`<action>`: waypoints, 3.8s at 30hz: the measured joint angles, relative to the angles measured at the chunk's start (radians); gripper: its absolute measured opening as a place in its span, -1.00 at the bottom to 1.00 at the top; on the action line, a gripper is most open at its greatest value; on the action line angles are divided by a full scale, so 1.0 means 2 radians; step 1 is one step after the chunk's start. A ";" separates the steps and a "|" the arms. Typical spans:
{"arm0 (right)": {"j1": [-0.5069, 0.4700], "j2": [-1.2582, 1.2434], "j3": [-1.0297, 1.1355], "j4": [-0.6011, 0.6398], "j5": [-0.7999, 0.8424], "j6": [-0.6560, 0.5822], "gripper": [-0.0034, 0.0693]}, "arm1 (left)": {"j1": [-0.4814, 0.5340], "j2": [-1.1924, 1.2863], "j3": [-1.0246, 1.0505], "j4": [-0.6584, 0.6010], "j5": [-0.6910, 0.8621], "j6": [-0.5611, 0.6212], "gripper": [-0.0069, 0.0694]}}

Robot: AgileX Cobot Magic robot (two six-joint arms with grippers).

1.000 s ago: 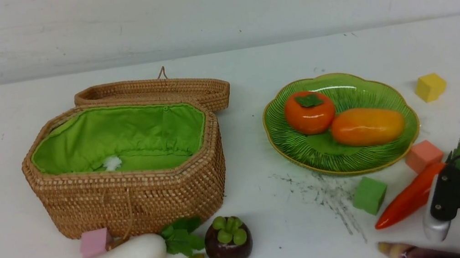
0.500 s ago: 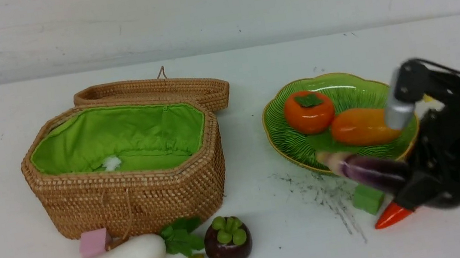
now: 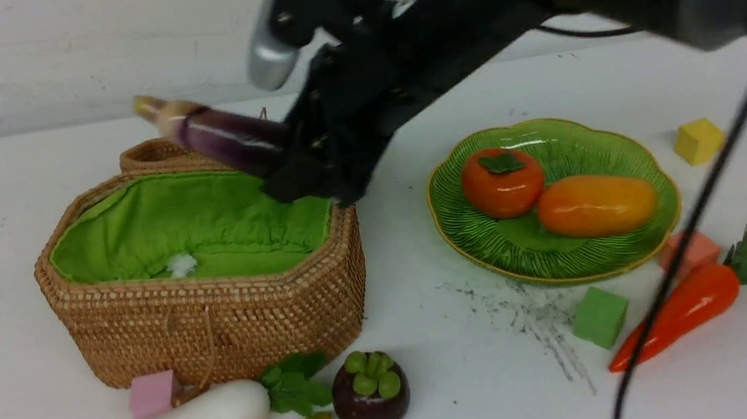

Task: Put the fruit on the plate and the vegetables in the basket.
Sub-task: Grab an eggplant with your right arm and place it in the basket on the left, then use the right arm to grab a carrot and put it into the left basket

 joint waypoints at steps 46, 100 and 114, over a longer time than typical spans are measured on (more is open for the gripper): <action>-0.248 -0.233 0.421 -0.225 0.021 0.778 0.52 | 0.000 0.000 0.000 0.000 0.000 0.000 -0.19; -0.128 -0.257 0.223 0.276 -0.078 0.047 0.03 | 0.000 0.000 0.000 0.000 0.000 0.000 -0.19; -0.008 0.121 -0.047 0.277 -0.106 -0.006 0.03 | 0.000 0.000 0.000 0.000 0.000 0.000 -0.19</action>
